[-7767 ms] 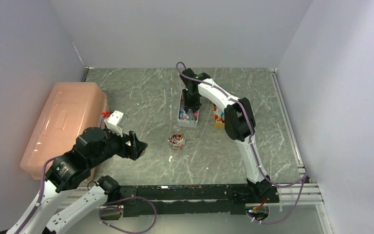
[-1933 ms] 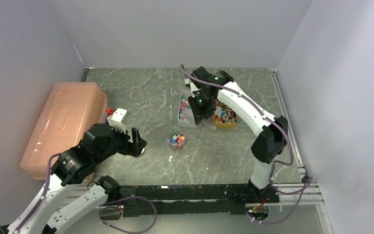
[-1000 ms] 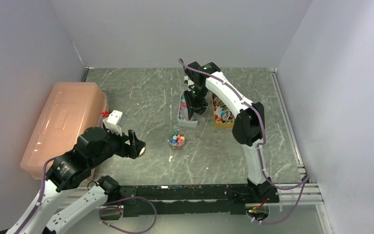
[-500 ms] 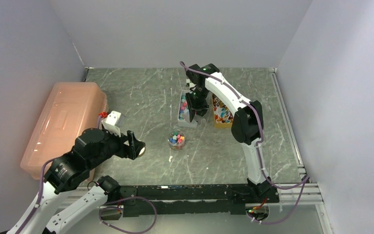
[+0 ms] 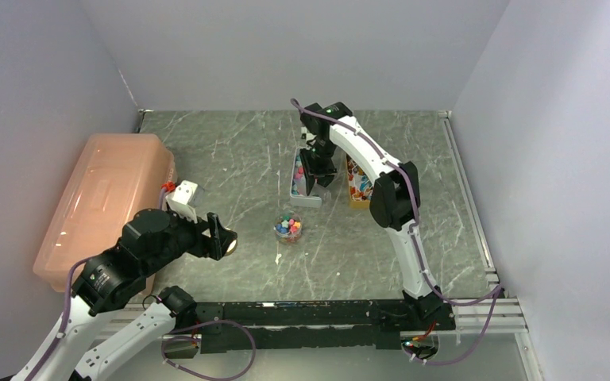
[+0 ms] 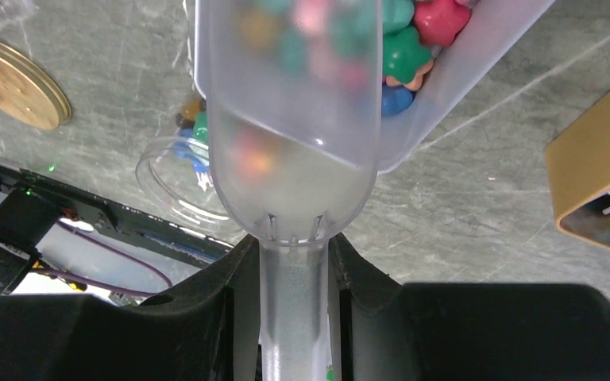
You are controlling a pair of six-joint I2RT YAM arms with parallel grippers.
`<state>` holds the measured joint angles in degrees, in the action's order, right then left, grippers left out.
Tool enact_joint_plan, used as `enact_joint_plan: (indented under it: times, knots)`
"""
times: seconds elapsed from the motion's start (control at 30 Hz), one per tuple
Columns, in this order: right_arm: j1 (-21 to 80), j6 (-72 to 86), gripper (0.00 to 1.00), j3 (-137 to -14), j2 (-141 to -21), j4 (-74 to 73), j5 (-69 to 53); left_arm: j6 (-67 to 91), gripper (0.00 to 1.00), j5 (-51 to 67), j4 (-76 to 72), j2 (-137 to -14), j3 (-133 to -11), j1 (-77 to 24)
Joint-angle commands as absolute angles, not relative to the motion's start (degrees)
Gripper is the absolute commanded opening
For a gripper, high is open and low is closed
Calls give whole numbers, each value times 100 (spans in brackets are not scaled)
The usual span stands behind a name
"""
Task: Pack the candies
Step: Scoop the fake candies from the storage box.
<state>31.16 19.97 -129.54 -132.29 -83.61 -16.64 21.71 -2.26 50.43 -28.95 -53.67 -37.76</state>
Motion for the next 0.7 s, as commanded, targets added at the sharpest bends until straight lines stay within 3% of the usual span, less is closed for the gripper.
enact_joint_plan:
  times: [0.0,0.67]
  knots:
    - [3088,2184,0,-13316,-13354,-8570,-1662,2120,85,-158,4834,-2809,-5401,-3805]
    - [2912,2316,0,-13711,-13943,-8495,-1718,2109,85,-148,4825,-2812,-5405,-3800]
